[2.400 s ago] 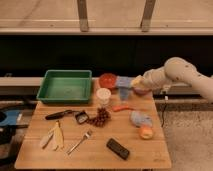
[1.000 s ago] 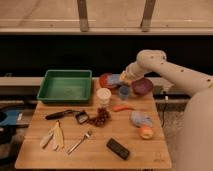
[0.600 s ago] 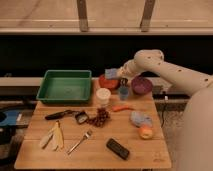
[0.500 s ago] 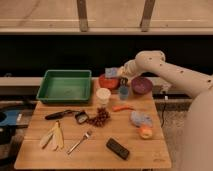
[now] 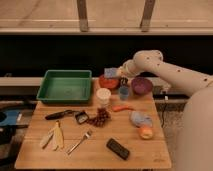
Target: Wipe red bowl with sponge
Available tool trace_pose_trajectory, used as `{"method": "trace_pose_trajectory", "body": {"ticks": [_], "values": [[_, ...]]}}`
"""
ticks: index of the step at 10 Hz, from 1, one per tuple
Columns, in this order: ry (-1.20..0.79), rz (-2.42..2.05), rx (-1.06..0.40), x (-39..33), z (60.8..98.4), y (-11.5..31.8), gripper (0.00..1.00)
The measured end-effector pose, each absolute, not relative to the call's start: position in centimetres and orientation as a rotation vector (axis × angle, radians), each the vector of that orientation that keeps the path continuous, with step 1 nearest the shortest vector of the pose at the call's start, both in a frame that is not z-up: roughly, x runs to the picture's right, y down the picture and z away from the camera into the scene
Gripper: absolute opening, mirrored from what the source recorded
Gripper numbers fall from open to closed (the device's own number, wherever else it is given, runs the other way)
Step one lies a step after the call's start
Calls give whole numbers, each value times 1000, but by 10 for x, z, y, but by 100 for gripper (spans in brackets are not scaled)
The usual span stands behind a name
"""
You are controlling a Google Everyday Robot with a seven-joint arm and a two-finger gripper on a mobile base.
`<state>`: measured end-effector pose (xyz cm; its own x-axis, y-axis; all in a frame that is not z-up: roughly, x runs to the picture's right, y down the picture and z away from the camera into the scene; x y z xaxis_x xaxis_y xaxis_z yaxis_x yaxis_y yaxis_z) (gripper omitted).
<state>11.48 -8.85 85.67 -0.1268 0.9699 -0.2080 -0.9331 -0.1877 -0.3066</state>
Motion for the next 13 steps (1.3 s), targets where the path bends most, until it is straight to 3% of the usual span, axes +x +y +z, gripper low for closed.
{"method": "trace_pose_trajectory", "body": {"ticks": [6, 13], "values": [[-65, 1664, -402, 100, 880, -105, 0], [-1, 1702, -424, 98, 926, -81, 0]]}}
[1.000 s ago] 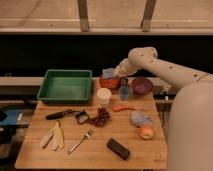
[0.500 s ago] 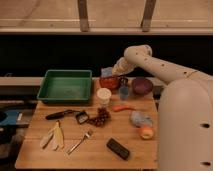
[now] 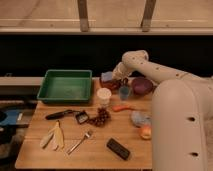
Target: Wipe red bowl with sponge
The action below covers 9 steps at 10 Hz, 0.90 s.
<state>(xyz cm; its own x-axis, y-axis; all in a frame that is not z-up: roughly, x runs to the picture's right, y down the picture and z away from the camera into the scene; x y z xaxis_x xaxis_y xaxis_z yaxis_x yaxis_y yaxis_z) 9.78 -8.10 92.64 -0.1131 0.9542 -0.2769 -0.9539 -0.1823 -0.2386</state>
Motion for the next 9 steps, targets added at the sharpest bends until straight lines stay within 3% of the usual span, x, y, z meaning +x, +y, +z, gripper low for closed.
{"method": "trace_pose_trajectory", "body": {"ticks": [9], "values": [[-6, 1849, -367, 138, 934, -101, 0]]}}
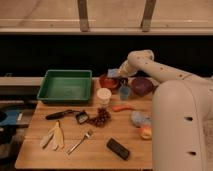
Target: Wipe red bowl with sponge
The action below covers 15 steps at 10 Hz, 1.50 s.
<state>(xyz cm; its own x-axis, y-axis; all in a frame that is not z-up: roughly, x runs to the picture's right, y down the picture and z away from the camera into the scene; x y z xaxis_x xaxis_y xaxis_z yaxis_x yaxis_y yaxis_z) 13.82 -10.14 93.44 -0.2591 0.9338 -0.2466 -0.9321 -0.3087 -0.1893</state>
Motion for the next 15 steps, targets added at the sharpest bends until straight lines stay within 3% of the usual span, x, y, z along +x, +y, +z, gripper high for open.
{"method": "trace_pose_trajectory", "body": {"ticks": [15], "values": [[-15, 1778, -444, 102, 917, -77, 0]]}}
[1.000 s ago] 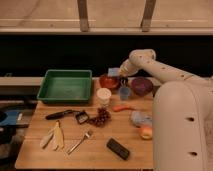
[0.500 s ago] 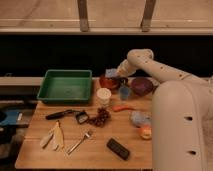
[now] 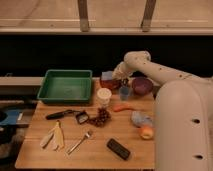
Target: Wipe red bowl with sponge
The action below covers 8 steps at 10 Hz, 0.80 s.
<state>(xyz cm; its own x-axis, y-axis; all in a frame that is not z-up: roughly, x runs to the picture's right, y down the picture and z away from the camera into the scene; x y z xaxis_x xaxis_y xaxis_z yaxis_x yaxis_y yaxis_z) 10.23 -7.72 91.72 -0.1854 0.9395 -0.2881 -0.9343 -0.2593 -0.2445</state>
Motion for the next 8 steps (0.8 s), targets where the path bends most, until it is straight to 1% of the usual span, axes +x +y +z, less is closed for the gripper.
{"method": "trace_pose_trajectory", "body": {"ticks": [2, 4, 6, 8], "values": [[27, 1796, -422, 123, 917, -64, 0], [76, 1824, -390, 146, 926, -58, 0], [116, 1849, -350, 161, 946, -65, 0], [111, 1869, -328, 163, 958, -80, 0]]}}
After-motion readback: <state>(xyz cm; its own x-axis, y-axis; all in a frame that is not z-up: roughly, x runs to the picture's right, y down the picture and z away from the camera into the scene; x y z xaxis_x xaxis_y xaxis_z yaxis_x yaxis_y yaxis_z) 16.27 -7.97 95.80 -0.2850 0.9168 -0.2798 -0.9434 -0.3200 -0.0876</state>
